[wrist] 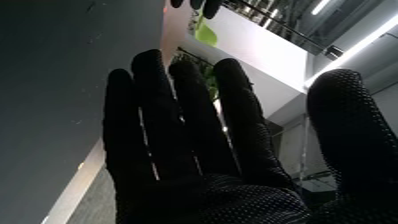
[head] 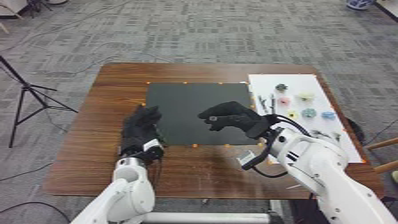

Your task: Arrange flowers

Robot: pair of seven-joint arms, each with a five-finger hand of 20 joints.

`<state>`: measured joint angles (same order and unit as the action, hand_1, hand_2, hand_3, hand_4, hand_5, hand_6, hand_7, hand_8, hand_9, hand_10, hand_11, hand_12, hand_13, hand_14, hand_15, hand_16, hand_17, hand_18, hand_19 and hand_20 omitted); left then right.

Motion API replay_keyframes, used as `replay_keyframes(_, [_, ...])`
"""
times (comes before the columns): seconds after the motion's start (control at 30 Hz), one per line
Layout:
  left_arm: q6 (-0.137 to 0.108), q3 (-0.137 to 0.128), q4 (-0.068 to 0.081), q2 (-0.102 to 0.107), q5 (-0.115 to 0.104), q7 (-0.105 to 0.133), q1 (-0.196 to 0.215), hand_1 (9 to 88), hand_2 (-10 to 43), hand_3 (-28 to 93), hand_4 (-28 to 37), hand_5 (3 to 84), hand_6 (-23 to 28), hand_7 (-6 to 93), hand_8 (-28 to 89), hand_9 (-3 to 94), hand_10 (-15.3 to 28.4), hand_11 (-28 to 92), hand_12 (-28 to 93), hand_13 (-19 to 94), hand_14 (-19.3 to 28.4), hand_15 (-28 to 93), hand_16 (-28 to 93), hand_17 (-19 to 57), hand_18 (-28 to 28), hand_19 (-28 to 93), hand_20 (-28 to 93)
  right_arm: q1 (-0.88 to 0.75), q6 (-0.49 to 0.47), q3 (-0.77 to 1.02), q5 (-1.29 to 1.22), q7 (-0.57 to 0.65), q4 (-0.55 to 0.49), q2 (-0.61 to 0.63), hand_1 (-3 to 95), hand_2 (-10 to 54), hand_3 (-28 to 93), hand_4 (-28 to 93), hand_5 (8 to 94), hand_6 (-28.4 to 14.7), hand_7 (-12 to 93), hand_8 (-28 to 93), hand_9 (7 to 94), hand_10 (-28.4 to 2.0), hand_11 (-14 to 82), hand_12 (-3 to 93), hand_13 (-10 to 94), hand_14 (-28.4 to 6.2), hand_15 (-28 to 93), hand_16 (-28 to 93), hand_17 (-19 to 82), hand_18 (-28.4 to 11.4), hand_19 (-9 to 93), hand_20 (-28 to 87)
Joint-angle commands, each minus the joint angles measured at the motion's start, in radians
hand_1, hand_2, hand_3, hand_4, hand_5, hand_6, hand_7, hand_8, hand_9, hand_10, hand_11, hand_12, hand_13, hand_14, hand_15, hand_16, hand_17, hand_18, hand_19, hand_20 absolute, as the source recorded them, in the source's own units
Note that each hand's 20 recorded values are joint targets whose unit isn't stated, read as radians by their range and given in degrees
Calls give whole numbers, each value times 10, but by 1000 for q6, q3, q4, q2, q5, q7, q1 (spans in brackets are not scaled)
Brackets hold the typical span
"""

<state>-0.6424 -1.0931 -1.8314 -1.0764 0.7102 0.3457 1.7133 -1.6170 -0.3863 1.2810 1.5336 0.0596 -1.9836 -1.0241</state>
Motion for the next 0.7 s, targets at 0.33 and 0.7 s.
replay_keyframes(0.33, [10, 54, 99, -22, -10, 20, -56, 216, 67, 708, -283, 569, 6, 283, -115, 559, 134, 254, 145, 477, 166, 220, 8, 70, 139, 255, 223, 5, -29, -8, 0, -9, -1, -7, 226, 113, 621, -143, 432, 16, 252, -118, 537, -87, 89, 175, 492, -134, 197, 322, 227, -163, 438, 370])
replay_keyframes(0.7, [9, 88, 160, -56, -53, 36, -100, 216, 68, 706, -283, 569, 7, 281, -119, 560, 138, 253, 146, 480, 166, 217, 15, 75, 138, 249, 228, 25, -68, -11, 6, -20, 6, -24, 228, 115, 617, -144, 421, 28, 277, -125, 539, -55, 98, 181, 505, -115, 184, 328, 236, -157, 426, 367])
